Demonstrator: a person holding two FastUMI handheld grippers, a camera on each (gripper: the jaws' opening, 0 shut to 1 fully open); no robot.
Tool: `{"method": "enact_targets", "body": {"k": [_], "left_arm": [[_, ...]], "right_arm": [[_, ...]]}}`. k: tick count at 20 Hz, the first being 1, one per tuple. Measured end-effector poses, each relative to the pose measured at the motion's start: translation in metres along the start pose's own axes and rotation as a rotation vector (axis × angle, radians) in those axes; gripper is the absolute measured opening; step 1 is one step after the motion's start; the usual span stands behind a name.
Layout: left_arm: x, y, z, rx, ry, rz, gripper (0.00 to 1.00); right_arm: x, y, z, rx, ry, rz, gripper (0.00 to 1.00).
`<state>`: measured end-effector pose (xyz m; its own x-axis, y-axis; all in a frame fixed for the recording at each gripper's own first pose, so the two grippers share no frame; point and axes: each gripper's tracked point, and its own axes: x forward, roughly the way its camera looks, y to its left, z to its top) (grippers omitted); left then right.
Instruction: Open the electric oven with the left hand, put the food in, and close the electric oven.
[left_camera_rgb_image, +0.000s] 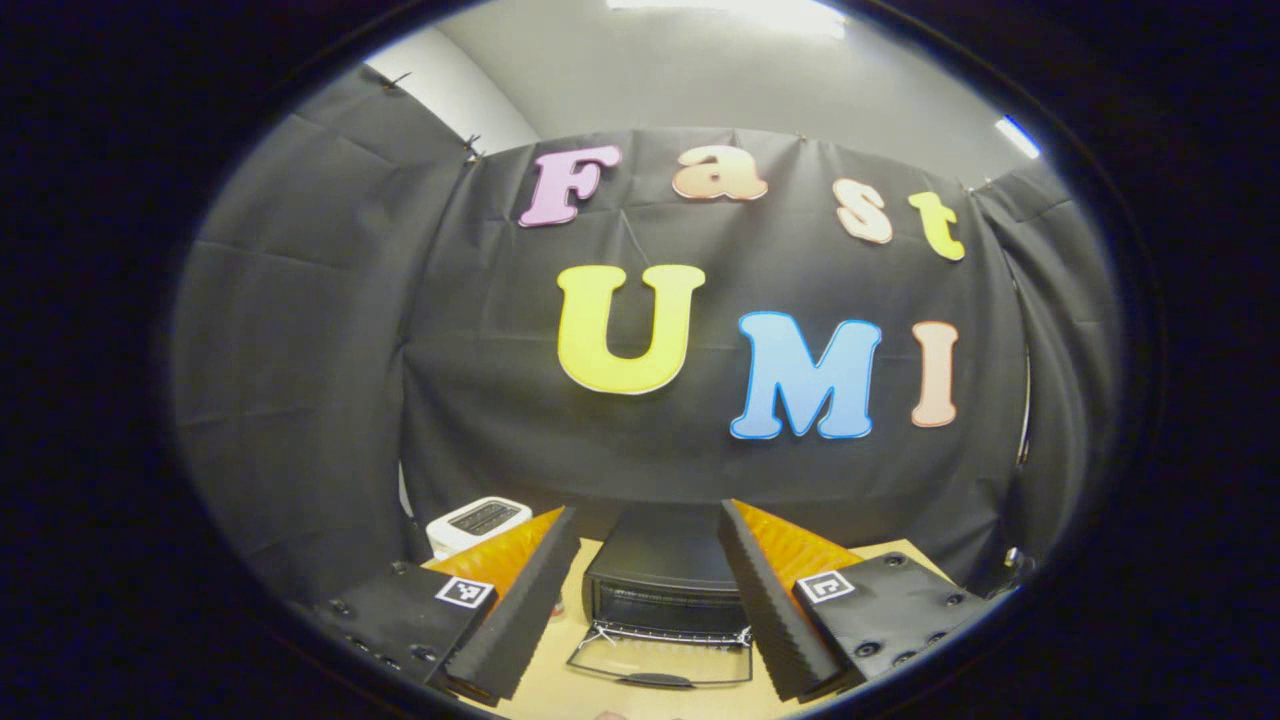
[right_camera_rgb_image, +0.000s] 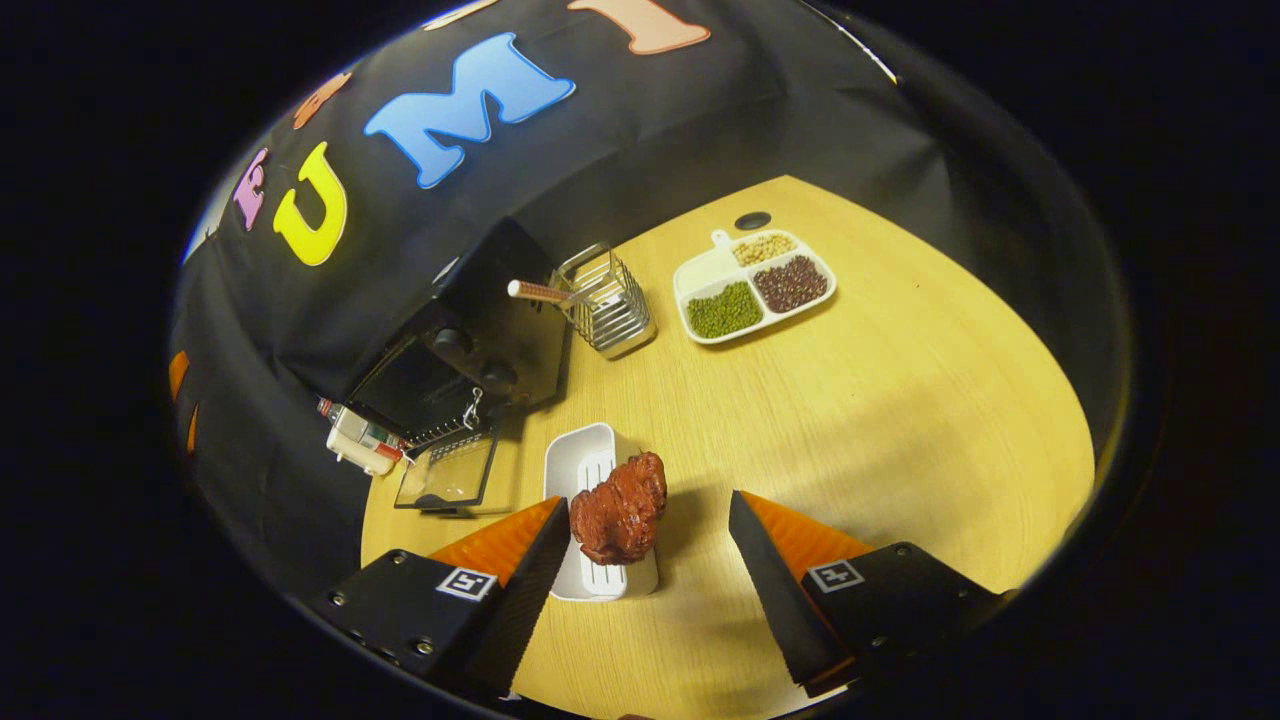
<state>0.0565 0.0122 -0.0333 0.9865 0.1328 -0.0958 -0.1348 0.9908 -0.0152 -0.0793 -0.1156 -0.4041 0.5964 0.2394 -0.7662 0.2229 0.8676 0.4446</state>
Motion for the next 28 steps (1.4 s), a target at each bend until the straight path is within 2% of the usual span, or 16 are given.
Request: {"method": "enact_targets", "body": {"k": [1, 2, 3, 4, 5, 6, 7, 8, 10, 11, 12, 13, 16, 22, 28], "left_arm": [[-0.005, 0.002, -0.001, 0.007, 0.006, 0.019, 0.98], [-0.007, 0.004, -0.003, 0.014, 0.013, 0.038, 0.98], [-0.011, 0.008, -0.003, 0.02, 0.018, 0.063, 0.98], [-0.015, 0.01, -0.002, 0.019, 0.02, 0.081, 0.95], [-0.018, 0.009, -0.002, 0.012, 0.021, 0.094, 0.98], [-0.021, 0.008, -0.003, 0.004, 0.025, 0.101, 0.95], [-0.024, 0.007, -0.005, 0.002, 0.029, 0.104, 0.95], [-0.024, 0.004, -0.006, 0.005, 0.029, 0.1, 0.95], [-0.023, 0.0, -0.008, 0.018, 0.032, 0.082, 0.98], [-0.021, -0.001, -0.007, 0.025, 0.031, 0.071, 0.98], [-0.018, -0.003, -0.005, 0.028, 0.029, 0.058, 0.91], [-0.014, -0.005, -0.004, 0.028, 0.025, 0.038, 0.98], [-0.003, -0.006, 0.002, 0.025, 0.013, -0.024, 0.98], [0.013, 0.0, -0.011, 0.017, 0.018, -0.138, 0.99], [0.022, 0.025, -0.02, 0.03, 0.023, -0.208, 0.99]], "right_arm": [[0.007, -0.001, -0.003, 0.017, 0.015, 0.012, 0.96], [0.012, 0.0, -0.004, 0.043, 0.026, 0.039, 0.95], [0.014, 0.004, -0.003, 0.077, 0.034, 0.068, 0.76], [0.019, 0.006, -0.003, 0.111, 0.043, 0.09, 0.75], [0.021, 0.013, -0.003, 0.159, 0.043, 0.13, 0.52], [0.018, 0.016, -0.003, 0.215, 0.05, 0.157, 0.47], [0.018, 0.02, -0.002, 0.253, 0.064, 0.201, 0.27], [0.022, 0.024, 0.0, 0.298, 0.061, 0.22, 0.27], [0.021, 0.025, 0.007, 0.342, 0.052, 0.214, 0.09], [0.019, 0.026, 0.007, 0.349, 0.047, 0.216, 0.09], [0.015, 0.03, 0.01, 0.364, 0.039, 0.222, 0.09], [0.01, 0.034, 0.015, 0.386, 0.024, 0.234, 0.09], [-0.015, 0.057, 0.033, 0.455, -0.043, 0.288, 0.09], [-0.066, 0.135, 0.069, 0.534, -0.169, 0.471, 0.09], [-0.058, 0.219, 0.08, 0.512, -0.199, 0.563, 0.09]]}}
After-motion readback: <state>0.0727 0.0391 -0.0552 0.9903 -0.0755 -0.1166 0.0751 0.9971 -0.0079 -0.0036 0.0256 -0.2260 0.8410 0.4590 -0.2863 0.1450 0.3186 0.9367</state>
